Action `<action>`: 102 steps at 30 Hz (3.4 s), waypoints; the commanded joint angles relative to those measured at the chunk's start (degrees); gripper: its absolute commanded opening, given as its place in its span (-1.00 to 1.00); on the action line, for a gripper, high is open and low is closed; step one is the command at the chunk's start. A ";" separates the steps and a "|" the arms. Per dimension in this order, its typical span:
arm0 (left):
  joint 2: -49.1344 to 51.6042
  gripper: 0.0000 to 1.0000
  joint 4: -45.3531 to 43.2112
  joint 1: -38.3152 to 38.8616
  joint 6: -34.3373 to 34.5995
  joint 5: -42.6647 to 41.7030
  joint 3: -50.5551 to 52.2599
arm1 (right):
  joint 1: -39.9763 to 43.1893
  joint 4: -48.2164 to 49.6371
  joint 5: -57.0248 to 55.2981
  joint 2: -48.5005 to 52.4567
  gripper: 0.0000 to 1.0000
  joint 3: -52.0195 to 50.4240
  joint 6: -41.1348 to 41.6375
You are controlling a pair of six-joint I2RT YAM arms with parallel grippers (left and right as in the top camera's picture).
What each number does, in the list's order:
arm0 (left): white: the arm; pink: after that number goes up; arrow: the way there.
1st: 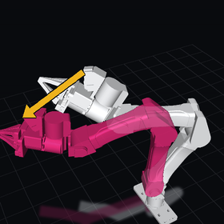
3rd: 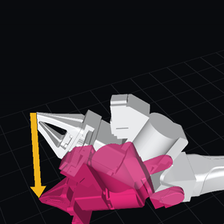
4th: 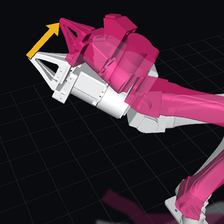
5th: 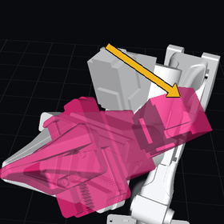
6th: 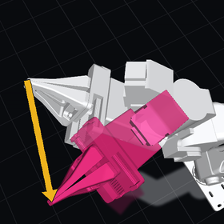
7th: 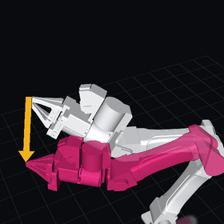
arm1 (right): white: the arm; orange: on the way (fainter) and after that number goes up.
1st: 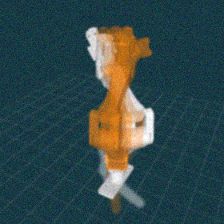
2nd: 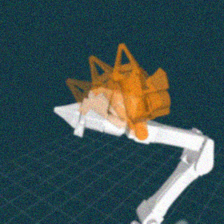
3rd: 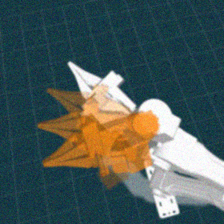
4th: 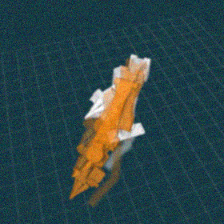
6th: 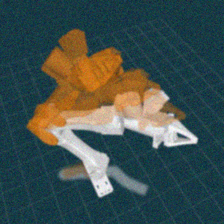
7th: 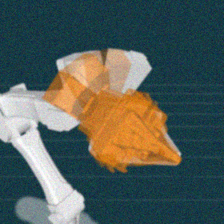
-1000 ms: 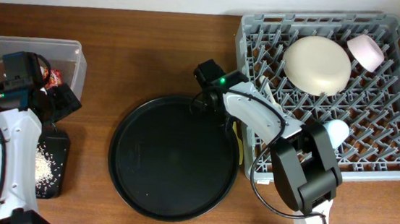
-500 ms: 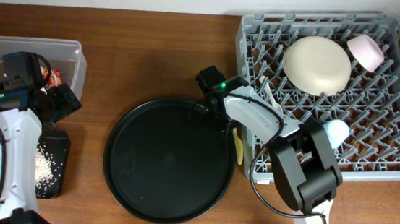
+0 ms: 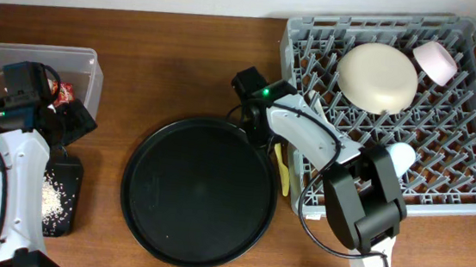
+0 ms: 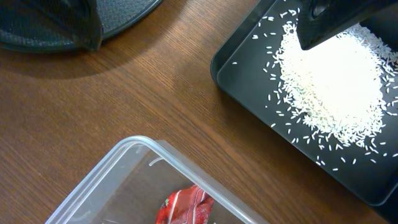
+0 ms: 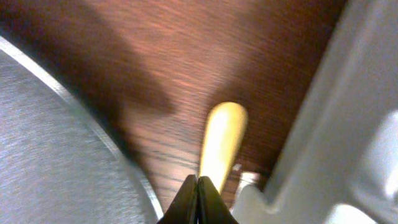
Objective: Sort waste into correct bins and load items into the dishwasher rack
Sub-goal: 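Lift the yellow spoon and carry it toward the rack's front edge, then raise the yellow spoon upright beside the rack with the right gripper, then lower the yellow spoon into the rack slot next to the fork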
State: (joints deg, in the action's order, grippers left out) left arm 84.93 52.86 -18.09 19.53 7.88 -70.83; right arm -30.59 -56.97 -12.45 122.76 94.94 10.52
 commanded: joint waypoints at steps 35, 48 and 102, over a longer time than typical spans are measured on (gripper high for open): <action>0.04 0.98 -0.13 -0.09 0.74 -0.15 -0.46 | 7.93 3.54 12.00 0.42 -0.40 -3.10 7.17; 0.04 0.98 -0.13 -0.09 0.74 -0.15 -0.46 | 5.75 12.68 9.81 0.42 -0.62 -11.17 7.15; 0.04 0.98 -0.13 -0.09 0.74 -0.17 -0.46 | 12.22 -23.45 10.29 -0.26 -0.69 32.11 -4.26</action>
State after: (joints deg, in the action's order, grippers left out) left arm 84.93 52.88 -18.09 19.53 7.88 -70.83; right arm -21.54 -79.55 -1.87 122.85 123.98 10.74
